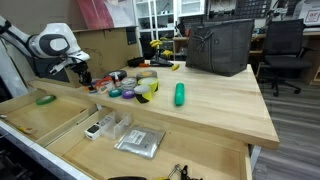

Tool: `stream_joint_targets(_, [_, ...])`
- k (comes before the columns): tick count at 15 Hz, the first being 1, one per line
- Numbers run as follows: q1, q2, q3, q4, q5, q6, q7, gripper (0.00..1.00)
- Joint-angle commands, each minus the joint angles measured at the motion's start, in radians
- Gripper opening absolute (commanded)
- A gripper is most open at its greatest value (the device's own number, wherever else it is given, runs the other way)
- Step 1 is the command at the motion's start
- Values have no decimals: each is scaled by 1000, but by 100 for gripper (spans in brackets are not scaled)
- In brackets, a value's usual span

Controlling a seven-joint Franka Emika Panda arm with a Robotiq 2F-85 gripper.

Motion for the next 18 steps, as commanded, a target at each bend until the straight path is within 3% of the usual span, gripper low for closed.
stream_joint_targets(1, [4, 6, -1, 23, 26, -37, 1, 0])
stream_joint_targets(18, [21, 32, 2, 59, 21, -46, -2, 0])
